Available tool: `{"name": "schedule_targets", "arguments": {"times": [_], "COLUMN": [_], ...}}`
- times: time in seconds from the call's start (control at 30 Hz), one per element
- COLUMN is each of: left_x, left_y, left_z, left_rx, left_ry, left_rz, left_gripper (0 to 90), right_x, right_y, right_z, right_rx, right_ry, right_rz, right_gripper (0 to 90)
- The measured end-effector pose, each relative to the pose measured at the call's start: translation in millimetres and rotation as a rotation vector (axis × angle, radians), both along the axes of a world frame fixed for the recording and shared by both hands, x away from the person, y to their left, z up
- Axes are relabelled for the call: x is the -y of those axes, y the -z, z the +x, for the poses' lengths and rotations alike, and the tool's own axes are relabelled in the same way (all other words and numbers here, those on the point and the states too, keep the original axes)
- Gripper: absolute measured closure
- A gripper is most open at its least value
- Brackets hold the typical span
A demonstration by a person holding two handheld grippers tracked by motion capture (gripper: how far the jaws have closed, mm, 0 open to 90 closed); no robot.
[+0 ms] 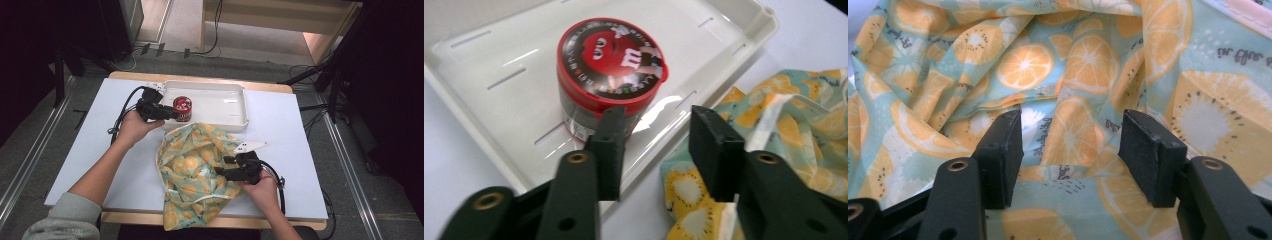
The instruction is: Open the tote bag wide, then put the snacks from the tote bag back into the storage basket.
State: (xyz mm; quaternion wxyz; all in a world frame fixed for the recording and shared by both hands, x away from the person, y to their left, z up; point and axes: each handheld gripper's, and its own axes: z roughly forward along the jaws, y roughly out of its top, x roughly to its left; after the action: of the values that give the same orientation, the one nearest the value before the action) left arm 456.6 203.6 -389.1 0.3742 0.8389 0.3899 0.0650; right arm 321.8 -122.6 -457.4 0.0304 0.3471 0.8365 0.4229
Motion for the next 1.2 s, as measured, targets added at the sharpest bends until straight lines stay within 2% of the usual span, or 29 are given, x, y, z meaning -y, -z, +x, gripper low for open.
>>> {"name": "schedule_targets", "arguments": {"times": [0.03, 0.07, 0.13, 0.17, 0.23, 0.3, 0.4, 0.7, 1.0, 1.13, 1.2], "left_x": [1.9, 3.0, 4.3, 6.7, 11.5, 14.7, 20.7, 39.6, 53.9, 57.6, 60.7], "left_y": [-3.3, -4.0, -5.2, -6.7, -8.6, -8.9, -6.4, -7.3, 1.0, 3.6, 5.9], "left_z": [-1.5, -1.6, -2.1, -2.6, -2.9, -2.2, 0.4, 9.7, 19.2, 21.1, 22.5], "left_rx": [-0.015, -0.017, -0.013, -0.010, 0.005, 0.009, -0.013, -0.016, -0.033, -0.033, -0.035], "left_ry": [0.013, 0.014, 0.018, 0.022, 0.017, 0.010, 0.008, 0.010, 0.003, -0.007, -0.011], "left_rz": [-0.016, -0.015, -0.007, -0.003, -0.007, -0.019, -0.011, -0.005, 0.002, -0.018, -0.012], "left_gripper": [69.8, 72.7, 79.9, 79.9, 89.7, 90.0, 90.0, 90.0, 90.0, 90.0, 90.0], "right_x": [-0.6, -1.1, -1.6, -2.3, -4.7, -6.0, -7.8, -9.7, -10.2, -10.1, -9.6], "right_y": [0.2, 0.3, 0.3, 0.1, -0.3, -0.4, -0.3, -0.2, 0.1, 0.2, 0.3], "right_z": [0.7, 1.2, 1.2, 1.3, 2.6, 3.5, 4.4, 6.3, 5.2, 4.6, 4.7], "right_rx": [-0.004, 0.001, 0.000, -0.001, -0.004, 0.000, 0.001, -0.001, -0.004, -0.005, -0.007], "right_ry": [-0.003, -0.006, -0.008, -0.010, -0.017, -0.022, -0.029, -0.035, -0.046, -0.044, -0.042], "right_rz": [0.000, -0.001, 0.001, 0.004, 0.000, 0.000, -0.004, -0.007, -0.010, -0.009, -0.009], "right_gripper": [43.6, 43.7, 43.7, 43.7, 44.0, 44.0, 44.1, 44.6, 46.4, 46.4, 46.4]}}
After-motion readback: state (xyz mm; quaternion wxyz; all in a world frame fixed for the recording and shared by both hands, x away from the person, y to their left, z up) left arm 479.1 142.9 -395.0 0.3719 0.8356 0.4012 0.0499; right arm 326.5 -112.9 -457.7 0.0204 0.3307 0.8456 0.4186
